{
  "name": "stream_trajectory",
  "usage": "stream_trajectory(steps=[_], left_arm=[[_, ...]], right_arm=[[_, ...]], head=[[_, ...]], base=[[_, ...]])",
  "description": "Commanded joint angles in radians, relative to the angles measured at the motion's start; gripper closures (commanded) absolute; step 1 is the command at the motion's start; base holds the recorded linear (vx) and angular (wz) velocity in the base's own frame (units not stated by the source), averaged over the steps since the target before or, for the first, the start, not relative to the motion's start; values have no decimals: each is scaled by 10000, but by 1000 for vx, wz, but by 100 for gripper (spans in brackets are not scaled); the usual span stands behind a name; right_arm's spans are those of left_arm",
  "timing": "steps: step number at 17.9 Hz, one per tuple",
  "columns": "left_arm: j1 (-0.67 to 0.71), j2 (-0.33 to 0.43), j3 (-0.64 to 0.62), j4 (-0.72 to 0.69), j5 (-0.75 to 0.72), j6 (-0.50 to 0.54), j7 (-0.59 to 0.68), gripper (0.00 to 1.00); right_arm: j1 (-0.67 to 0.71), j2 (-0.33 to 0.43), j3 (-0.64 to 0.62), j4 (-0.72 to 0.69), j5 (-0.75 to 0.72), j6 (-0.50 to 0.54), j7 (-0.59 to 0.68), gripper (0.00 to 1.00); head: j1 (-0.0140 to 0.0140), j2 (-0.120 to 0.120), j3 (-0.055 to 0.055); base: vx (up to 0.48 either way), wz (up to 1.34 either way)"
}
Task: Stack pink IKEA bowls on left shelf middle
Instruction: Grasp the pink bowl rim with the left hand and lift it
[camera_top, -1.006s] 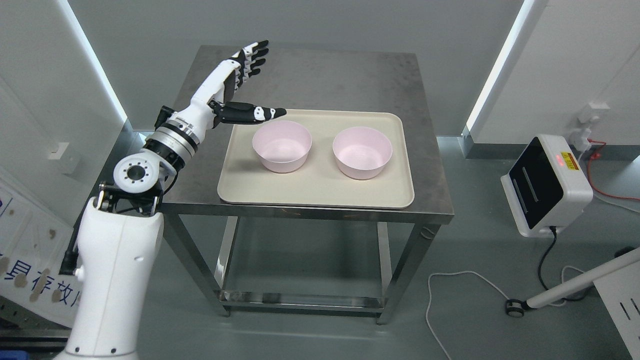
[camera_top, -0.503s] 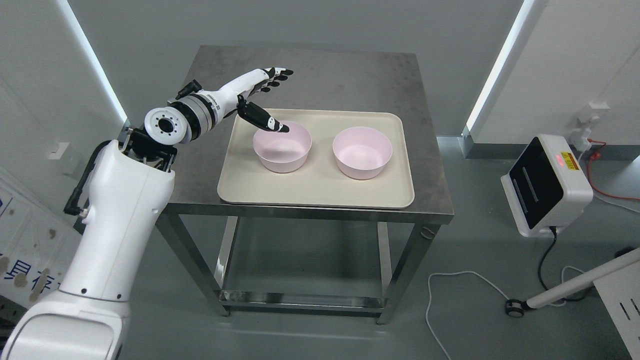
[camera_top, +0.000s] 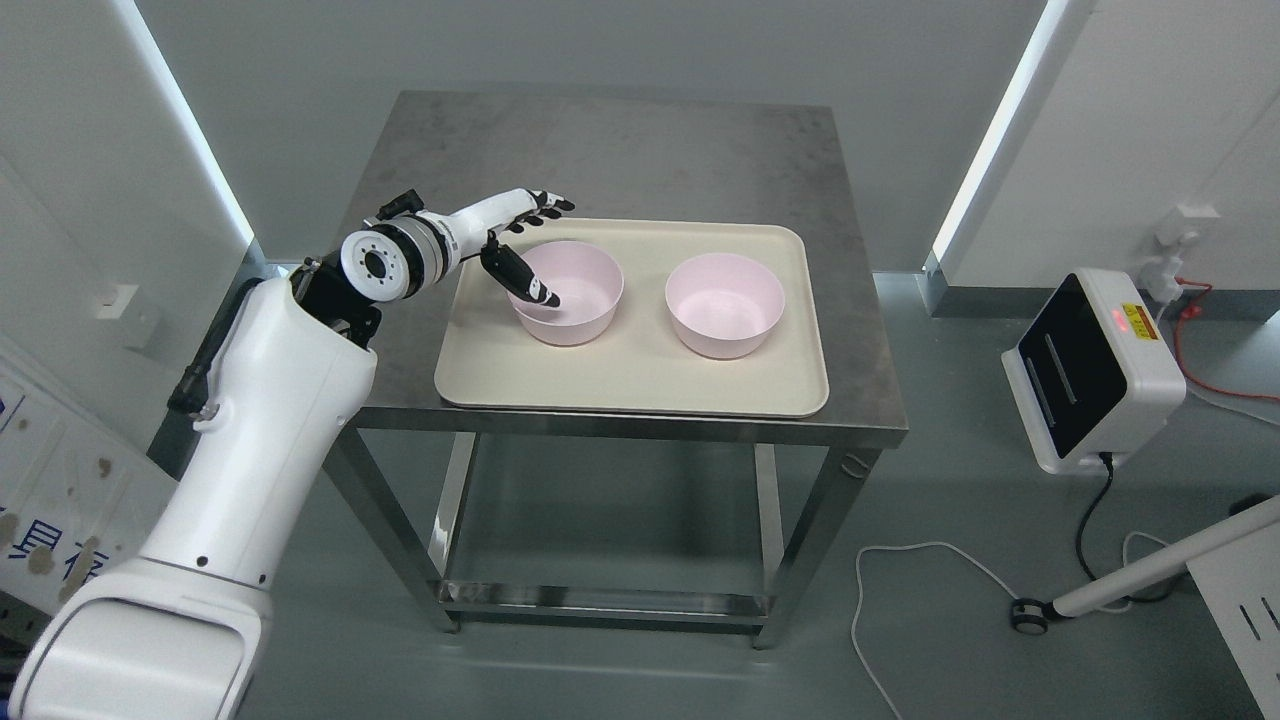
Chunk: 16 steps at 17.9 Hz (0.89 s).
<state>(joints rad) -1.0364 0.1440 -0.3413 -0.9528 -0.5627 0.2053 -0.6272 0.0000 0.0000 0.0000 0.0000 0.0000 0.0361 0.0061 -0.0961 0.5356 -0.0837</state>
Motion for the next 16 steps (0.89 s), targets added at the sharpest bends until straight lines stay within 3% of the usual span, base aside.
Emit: stream_trajectory(steps=[1,4,16], left_arm=[[-21,-396,-377,1107,-264,-13,120,23],[-21,-626,-131,1122,-263,-13,151,40],[-113,-1011,573,1137,-263,-364,595,91]], right_arm=[[15,-175,-107,-337,0,-8,0,0],[15,-175,-107,-337,0,-8,0,0],[15,-175,-107,-337,0,-8,0,0]], head=[[0,0,0],[0,0,0],[0,2,0]], base=[[0,0],[0,0],[0,0]])
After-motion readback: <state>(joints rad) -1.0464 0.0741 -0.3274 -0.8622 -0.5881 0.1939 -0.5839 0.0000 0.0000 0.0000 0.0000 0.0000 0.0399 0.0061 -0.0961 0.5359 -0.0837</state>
